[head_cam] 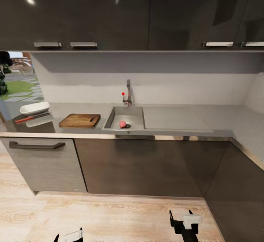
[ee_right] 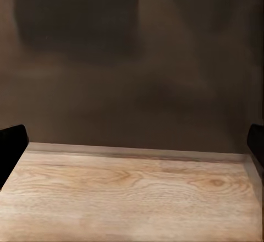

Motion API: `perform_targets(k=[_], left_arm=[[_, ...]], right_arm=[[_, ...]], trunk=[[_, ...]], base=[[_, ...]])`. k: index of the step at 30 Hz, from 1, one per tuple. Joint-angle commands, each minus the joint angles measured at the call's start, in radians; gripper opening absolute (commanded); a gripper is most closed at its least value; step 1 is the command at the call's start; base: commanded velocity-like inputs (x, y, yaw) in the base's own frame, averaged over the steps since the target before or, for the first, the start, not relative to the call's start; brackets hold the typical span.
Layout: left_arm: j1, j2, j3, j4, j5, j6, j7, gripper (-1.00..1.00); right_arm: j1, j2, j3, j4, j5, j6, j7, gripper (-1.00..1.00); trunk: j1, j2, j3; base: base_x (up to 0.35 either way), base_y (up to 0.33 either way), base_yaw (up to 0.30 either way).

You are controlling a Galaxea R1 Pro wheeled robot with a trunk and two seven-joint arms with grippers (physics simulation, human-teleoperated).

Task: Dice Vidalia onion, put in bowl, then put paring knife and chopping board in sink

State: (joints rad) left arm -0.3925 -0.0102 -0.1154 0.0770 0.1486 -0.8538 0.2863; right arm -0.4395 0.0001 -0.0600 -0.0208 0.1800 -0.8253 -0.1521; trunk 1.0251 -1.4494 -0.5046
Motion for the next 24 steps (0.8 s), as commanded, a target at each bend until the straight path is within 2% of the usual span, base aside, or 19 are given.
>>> perform_targets(k=[1, 10, 24], left_arm=[[-0.002, -0.001, -0.009, 0.004, 0.009, -0.005, 0.0, 1.0], [-0.002, -0.001, -0.009, 0.004, 0.009, -0.004, 0.0, 1.0], [-0.002, -0.001, -0.009, 0.003, 0.009, -0.003, 0.0, 1.0]], right_arm=[[-0.001, 0.0, -0.006, 0.001, 0.01, -0.002, -0.005, 1.0], [-0.001, 0.001, -0.006, 0.001, 0.011, -0.003, -0.006, 1.0], [-0.001, 0.0, -0.006, 0.001, 0.011, -0.003, -0.006, 1.0]], trunk=[[0.0, -0.001, -0.003], [0.0, -0.001, -0.01], [0.0, -0.001, -0.011]], base=[[0.0, -0.061, 0.0], [0.001, -0.042, 0.0], [0.124, -0.221, 0.0]])
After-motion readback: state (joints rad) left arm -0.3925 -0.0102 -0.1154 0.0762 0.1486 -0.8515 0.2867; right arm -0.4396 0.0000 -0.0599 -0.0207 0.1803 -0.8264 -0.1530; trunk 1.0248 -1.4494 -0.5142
